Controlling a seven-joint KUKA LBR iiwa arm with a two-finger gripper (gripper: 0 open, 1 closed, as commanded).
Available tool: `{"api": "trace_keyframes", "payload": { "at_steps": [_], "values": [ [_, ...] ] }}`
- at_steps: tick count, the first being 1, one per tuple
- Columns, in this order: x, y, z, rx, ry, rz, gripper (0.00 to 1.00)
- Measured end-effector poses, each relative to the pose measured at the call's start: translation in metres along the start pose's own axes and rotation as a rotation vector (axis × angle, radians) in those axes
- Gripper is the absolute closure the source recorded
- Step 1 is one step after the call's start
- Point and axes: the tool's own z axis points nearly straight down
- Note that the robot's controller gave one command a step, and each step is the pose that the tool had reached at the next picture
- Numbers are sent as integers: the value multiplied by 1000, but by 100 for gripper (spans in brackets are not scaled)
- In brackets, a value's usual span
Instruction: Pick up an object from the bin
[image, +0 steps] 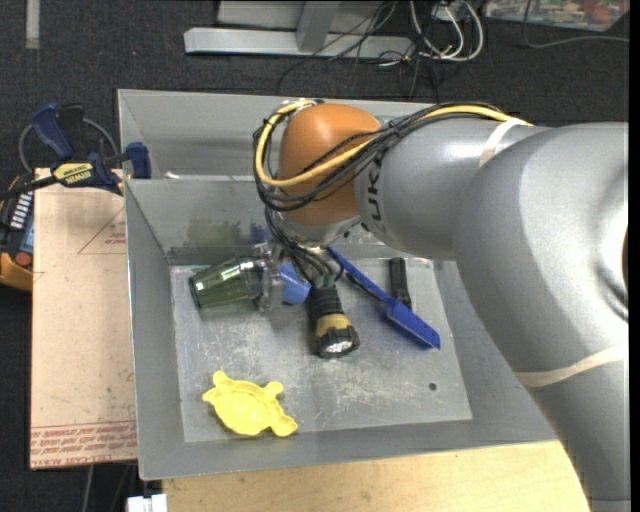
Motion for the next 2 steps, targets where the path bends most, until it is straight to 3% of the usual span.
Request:
{"api": "trace_keyframes", "payload": {
  "at_steps": [1,2],
  "values": [
    [-1,-5,0,1,0,-8,100],
    [0,-2,-60,1,4,-3,100]
  ]
}}
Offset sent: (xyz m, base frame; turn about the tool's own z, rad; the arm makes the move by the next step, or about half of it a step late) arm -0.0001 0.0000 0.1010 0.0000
